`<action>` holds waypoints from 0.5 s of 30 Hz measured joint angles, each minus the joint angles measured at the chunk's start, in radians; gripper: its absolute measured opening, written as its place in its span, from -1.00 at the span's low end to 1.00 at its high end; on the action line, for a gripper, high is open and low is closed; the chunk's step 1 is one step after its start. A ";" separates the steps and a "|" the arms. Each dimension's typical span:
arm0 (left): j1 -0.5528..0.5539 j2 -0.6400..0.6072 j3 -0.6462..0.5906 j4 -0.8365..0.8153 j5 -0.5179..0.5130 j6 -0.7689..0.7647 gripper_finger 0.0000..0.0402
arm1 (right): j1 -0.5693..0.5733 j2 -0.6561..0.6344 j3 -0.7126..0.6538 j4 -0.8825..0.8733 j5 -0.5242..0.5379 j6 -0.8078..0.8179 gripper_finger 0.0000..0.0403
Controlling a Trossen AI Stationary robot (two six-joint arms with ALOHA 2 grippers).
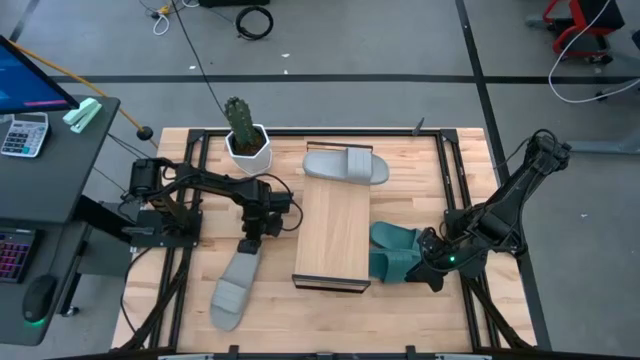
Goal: Pick and place slides into the shelf
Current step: Put the gray slipper onto the shelf
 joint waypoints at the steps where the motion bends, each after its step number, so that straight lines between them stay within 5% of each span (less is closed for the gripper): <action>1: 0.000 0.000 0.000 0.000 -0.005 0.000 -0.21 | 0.000 0.000 0.000 -0.003 0.000 0.000 -0.30; 11: -0.001 0.000 0.000 -0.024 -0.022 0.027 -0.90 | 0.000 0.000 0.000 -0.005 0.003 -0.005 -0.30; 15: -0.001 0.000 0.001 -0.105 -0.013 -0.006 -0.92 | 0.000 0.000 0.000 -0.009 0.021 -0.010 -0.30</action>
